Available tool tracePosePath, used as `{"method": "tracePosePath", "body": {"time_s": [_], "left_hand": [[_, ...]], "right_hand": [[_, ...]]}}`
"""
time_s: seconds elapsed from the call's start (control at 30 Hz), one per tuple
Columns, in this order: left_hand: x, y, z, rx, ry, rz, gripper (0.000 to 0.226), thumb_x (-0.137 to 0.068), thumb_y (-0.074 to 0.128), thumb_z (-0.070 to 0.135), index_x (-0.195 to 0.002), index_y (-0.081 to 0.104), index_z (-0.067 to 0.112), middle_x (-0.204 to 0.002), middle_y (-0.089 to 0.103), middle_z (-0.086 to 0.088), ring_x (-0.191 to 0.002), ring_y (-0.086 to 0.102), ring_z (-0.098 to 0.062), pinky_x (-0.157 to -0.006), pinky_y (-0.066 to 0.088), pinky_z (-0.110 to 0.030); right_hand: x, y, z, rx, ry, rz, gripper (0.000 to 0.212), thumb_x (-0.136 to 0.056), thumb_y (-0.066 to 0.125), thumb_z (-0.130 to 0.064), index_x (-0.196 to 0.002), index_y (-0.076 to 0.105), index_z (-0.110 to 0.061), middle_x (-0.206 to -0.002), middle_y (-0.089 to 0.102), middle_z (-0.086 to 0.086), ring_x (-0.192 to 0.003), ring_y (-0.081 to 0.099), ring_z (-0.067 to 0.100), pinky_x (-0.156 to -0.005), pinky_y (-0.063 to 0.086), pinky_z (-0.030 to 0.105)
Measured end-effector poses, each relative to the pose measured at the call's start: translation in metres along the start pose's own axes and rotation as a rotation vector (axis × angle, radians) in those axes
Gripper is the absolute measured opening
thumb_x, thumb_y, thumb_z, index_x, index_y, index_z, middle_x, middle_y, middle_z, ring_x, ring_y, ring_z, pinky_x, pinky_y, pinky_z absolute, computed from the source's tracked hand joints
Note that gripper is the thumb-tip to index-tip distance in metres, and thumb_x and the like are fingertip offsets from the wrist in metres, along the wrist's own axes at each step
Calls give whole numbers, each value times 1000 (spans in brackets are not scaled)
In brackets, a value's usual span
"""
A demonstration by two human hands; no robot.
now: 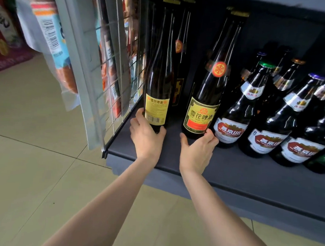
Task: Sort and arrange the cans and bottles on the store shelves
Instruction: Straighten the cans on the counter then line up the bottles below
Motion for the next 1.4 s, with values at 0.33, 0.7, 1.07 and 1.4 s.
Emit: {"method": "tracePosePath", "body": {"time_s": [0.33, 0.7, 1.07, 1.4], "left_hand": [[-36, 17, -5, 106, -20, -313, 87, -66, 82, 16, -137, 32, 14, -124, 53, 3, -115, 51, -14, -95, 41, -28], [-25, 25, 0, 25, 95, -444, 104, -75, 70, 9, -149, -2, 21, -139, 44, -1, -129, 40, -20, -98, 36, -27], [-23, 24, 6, -5, 10, -349, 96, -73, 74, 18, -147, 12, 23, -138, 31, -11, -130, 27, -27, -102, 29, -34], [-13, 24, 8, -86, -5, -288, 93, -71, 78, 30, -142, 20, 15, -130, 34, -14, -125, 29, -29, -101, 31, -35]], "right_hand": [[2, -2, -3, -21, -22, -8, 69, -81, 71, -29, -135, 36, -3, -128, 41, 15, -111, 51, 33, -92, 46, 42], [0, -2, -3, -27, -6, -9, 71, -81, 69, -35, -134, 36, -3, -129, 41, 15, -111, 51, 32, -91, 47, 41], [2, -2, -3, -46, -26, -21, 71, -81, 70, -35, -134, 37, -2, -127, 42, 16, -109, 52, 32, -90, 47, 41], [1, -3, -3, -43, -13, -2, 67, -82, 69, -34, -133, 38, -1, -127, 42, 17, -108, 53, 33, -88, 48, 43]]}}
Point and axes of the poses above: each hand's wrist, its own x-axis away from the middle knuckle, its own y-axis out of the palm, z = x × y, the point moved 10 cm from there along -x, towards the middle knuckle
